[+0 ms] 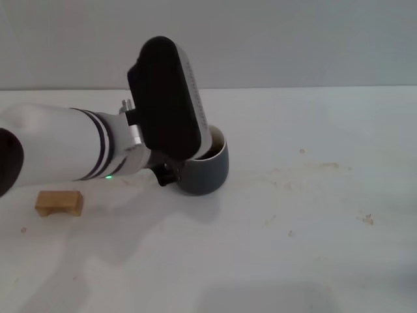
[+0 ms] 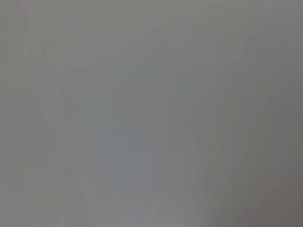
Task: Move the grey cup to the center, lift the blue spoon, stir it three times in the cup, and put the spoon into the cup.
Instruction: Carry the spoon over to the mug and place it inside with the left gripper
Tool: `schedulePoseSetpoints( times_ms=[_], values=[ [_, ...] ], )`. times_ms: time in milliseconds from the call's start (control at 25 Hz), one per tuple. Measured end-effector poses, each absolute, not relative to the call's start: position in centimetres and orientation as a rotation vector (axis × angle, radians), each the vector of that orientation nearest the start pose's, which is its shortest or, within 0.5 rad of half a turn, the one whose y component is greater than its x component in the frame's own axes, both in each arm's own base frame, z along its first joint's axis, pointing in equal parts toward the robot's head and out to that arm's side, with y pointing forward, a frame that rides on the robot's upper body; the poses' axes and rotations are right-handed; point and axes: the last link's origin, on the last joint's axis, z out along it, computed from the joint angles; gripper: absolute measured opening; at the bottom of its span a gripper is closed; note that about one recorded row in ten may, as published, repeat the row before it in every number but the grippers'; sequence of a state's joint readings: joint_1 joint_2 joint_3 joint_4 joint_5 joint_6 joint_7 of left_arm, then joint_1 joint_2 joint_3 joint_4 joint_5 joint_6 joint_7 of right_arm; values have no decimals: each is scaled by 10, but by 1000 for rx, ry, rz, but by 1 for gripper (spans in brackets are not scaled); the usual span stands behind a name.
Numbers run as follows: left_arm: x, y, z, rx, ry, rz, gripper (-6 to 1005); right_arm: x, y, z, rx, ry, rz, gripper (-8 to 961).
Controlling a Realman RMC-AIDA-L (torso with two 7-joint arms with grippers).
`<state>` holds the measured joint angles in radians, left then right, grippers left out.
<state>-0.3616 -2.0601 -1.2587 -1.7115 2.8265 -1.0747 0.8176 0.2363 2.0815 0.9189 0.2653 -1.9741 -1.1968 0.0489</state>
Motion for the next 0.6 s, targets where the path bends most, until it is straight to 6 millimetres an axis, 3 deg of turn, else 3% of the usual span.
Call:
schedulePoseSetpoints(
  times_ms=[240, 600],
  values=[
    [-127, 326, -32, -2470, 185, 442, 142, 393, 269, 20, -1148, 734, 598, -2],
    [-141, 325, -24, -2440, 142, 486, 142, 391, 270, 20, -1148, 734, 604, -2]
  ],
)
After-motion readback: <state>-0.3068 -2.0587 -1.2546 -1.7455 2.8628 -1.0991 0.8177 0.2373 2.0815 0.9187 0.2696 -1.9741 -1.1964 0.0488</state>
